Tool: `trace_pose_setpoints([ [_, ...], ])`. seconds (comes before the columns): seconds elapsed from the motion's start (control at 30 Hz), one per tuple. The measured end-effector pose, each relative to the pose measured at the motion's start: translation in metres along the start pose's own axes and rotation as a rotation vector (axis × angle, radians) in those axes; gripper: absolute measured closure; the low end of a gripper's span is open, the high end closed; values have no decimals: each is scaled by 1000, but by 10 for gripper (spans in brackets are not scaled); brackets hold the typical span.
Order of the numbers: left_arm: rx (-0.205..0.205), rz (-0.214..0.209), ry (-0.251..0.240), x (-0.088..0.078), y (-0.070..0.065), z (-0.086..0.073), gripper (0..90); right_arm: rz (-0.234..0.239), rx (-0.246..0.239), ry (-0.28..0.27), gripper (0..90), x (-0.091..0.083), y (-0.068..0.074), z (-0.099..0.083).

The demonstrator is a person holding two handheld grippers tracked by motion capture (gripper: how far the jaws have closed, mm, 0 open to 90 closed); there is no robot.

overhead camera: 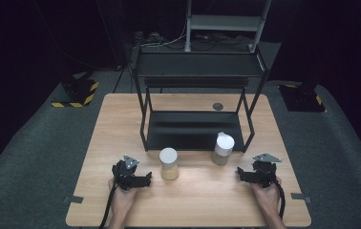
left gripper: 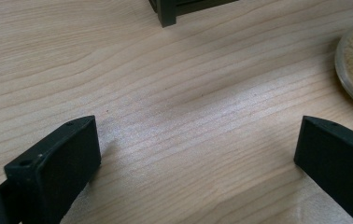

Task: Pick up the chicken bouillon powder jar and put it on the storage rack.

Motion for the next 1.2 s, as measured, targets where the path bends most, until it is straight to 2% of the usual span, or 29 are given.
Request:
trace_pose_setpoints([
  [0.07, 1, -1, 0, 0, 0, 0, 3, 0, 0, 0, 49, 0, 0, 0],
  [0.3, 33, -51, 12, -6, 1, -2, 2, 0, 2, 0, 45, 0, 0, 0],
  [0.33, 42, -79, 15, -10, 0, -2, 2, 0, 1, 0, 43, 0, 0, 0],
  [0.37, 42, -79, 15, -10, 0, -2, 2, 0, 1, 0, 43, 0, 0, 0],
  [0.4, 52, -104, 11, -15, -3, -2, 2, -3, 3, 1, 40, 1, 0, 0],
  [0.43, 52, -104, 11, -15, -3, -2, 2, -3, 4, 2, 40, 1, 0, 1],
  [0.47, 67, -129, 9, -20, -6, -2, 2, -3, 4, 2, 39, 1, 0, 1],
  [0.5, 67, -129, 9, -20, -6, -2, 2, -2, 3, 1, 39, 1, 0, 1],
  [0.63, 72, -180, -6, -25, -10, -2, 2, -2, 2, 1, 38, 1, 0, 1],
  [0.83, 77, -229, -10, -20, -20, 4, 13, -2, 3, 2, 38, 1, 0, 1],
  [0.9, 80, -235, -13, -17, -23, 7, 16, -2, 2, 2, 37, 1, 0, 1],
  [1.1, 50, -257, -45, -11, -30, 11, 25, -2, 2, 1, 38, 1, 0, 1],
  [1.2, 53, -262, -46, -8, -33, 13, 28, -2, 2, 1, 37, 1, 0, 1],
])
Point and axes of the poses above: each handheld gripper's, and its own axes: x roughly forward along the jaws, z roughly out of its top, y roughly to its left, the point moved 5 cm from there along x, roughly forward along the jaws, and after that the axes turned 11 degrees about -y, right-handed, at the moved point
